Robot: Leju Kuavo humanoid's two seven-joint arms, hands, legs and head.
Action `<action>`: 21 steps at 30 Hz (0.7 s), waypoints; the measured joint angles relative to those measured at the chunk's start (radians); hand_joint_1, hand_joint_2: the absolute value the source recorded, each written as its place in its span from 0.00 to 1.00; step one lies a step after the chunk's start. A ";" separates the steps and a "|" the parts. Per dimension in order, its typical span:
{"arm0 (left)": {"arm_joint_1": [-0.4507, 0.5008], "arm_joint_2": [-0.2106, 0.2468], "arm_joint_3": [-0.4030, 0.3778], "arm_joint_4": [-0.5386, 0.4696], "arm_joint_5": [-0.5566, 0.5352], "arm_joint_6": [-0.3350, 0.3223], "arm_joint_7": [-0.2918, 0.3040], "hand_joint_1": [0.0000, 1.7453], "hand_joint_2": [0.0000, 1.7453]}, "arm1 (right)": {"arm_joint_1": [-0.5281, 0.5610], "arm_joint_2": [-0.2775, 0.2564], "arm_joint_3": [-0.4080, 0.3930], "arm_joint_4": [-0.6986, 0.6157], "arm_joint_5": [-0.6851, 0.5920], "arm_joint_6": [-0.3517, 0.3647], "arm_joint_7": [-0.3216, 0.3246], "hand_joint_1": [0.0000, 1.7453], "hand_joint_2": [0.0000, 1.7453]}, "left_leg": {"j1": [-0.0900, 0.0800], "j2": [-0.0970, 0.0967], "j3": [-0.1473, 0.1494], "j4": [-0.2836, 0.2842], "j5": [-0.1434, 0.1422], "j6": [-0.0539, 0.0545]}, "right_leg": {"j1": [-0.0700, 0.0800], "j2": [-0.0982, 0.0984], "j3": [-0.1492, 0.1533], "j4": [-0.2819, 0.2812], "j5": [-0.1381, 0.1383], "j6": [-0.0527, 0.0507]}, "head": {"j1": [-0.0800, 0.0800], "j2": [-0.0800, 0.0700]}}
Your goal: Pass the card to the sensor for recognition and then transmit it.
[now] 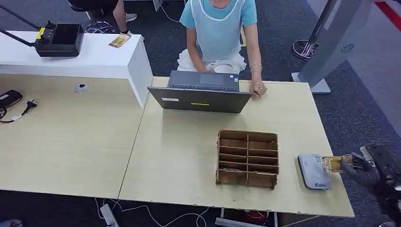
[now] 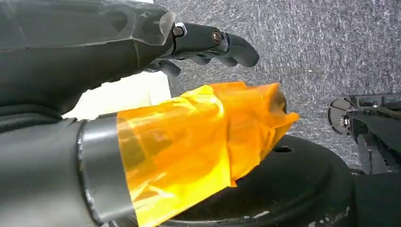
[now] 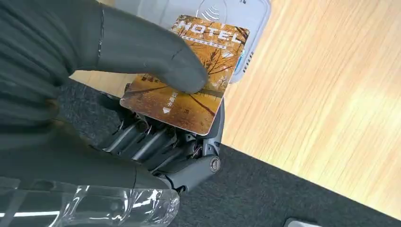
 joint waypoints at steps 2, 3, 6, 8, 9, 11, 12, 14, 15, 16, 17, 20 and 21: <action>0.000 0.000 0.000 0.000 0.000 0.000 0.000 0.00 0.00 | 0.000 0.000 0.005 -0.002 0.000 0.000 0.000 1.00 1.00 | 0.000 0.000 0.000 0.000 0.000 0.000 | 0.000 0.000 0.000 0.000 0.000 0.000 | 0.000 0.000; 0.000 0.000 0.000 0.000 0.000 -0.001 0.000 0.00 0.00 | 0.000 0.000 0.007 -0.003 0.000 0.000 0.000 1.00 1.00 | 0.000 0.000 0.000 0.000 0.000 0.000 | 0.000 0.000 0.000 0.000 0.000 0.000 | 0.000 0.000; 0.000 0.000 0.000 0.000 0.000 -0.002 0.000 0.00 0.00 | 0.000 0.000 0.010 -0.003 0.000 0.000 0.001 1.00 1.00 | 0.000 0.000 0.000 0.000 0.000 0.000 | 0.000 0.000 0.000 0.000 0.000 0.000 | 0.000 0.000; 0.000 0.000 0.000 0.000 0.000 -0.003 0.000 0.00 0.00 | 0.000 0.000 0.013 -0.003 0.000 0.000 0.001 1.00 1.00 | 0.000 0.000 0.000 0.000 0.000 0.000 | 0.000 0.000 0.000 0.000 0.000 0.000 | 0.000 0.000; 0.000 0.000 0.000 0.000 0.000 -0.003 0.000 0.00 0.00 | 0.000 0.000 0.015 -0.003 0.000 0.000 0.001 1.00 1.00 | 0.000 0.000 0.000 0.000 0.000 0.000 | 0.000 0.000 0.000 0.000 0.000 0.000 | 0.000 0.000; 0.000 0.000 0.000 0.000 0.000 -0.007 0.003 0.00 0.00 | 0.000 0.000 0.018 -0.003 -0.003 0.000 0.002 1.00 1.00 | 0.000 0.000 0.000 0.000 0.000 0.000 | 0.000 0.000 0.000 0.000 0.000 0.000 | 0.000 0.000; 0.000 0.000 0.001 0.000 0.000 -0.009 0.005 0.00 0.00 | -0.001 -0.001 0.019 -0.002 -0.003 0.000 0.004 1.00 1.00 | 0.000 0.000 0.000 0.000 0.000 0.000 | 0.000 0.000 0.000 0.000 0.000 0.000 | 0.000 0.000; 0.000 0.000 0.000 0.000 0.000 -0.011 0.006 0.00 0.00 | -0.001 -0.002 0.023 0.000 -0.003 0.000 0.009 1.00 1.00 | 0.000 0.000 0.000 0.000 0.000 0.000 | 0.000 0.000 0.000 0.000 0.000 0.000 | 0.000 0.000; 0.000 0.000 0.001 0.000 0.000 -0.012 0.007 0.00 0.00 | -0.001 -0.003 0.024 0.003 -0.003 0.000 0.010 1.00 1.00 | 0.000 0.000 0.000 0.000 0.000 0.000 | 0.000 0.000 0.000 0.000 0.000 0.000 | 0.000 0.000; 0.000 0.000 0.001 0.000 0.000 -0.012 0.008 0.00 0.00 | -0.001 -0.003 0.024 0.004 -0.003 0.000 0.010 1.00 1.00 | 0.000 0.000 0.000 0.000 0.000 0.000 | 0.000 0.000 0.000 0.000 0.000 0.000 | 0.000 0.000; 0.000 0.000 0.001 0.000 0.000 -0.012 0.009 0.00 0.00 | -0.001 -0.004 0.024 0.005 -0.003 0.003 0.010 1.00 1.00 | 0.000 0.000 0.000 0.000 0.000 0.000 | 0.000 0.000 0.000 0.000 0.000 0.000 | 0.000 0.000; 0.000 0.000 0.001 0.000 0.000 -0.012 0.009 0.00 0.00 | -0.001 -0.005 0.027 0.008 -0.004 0.008 0.012 1.00 1.00 | 0.000 0.000 0.000 0.000 0.000 0.000 | 0.000 0.000 0.000 0.000 0.000 0.000 | 0.000 0.000; 0.000 0.000 0.001 0.000 0.000 -0.012 0.009 0.00 0.00 | -0.001 -0.006 0.029 0.009 -0.004 0.010 0.012 1.00 1.00 | 0.000 0.000 0.000 0.000 0.000 0.000 | 0.000 0.000 0.000 0.000 0.000 0.000 | 0.000 0.000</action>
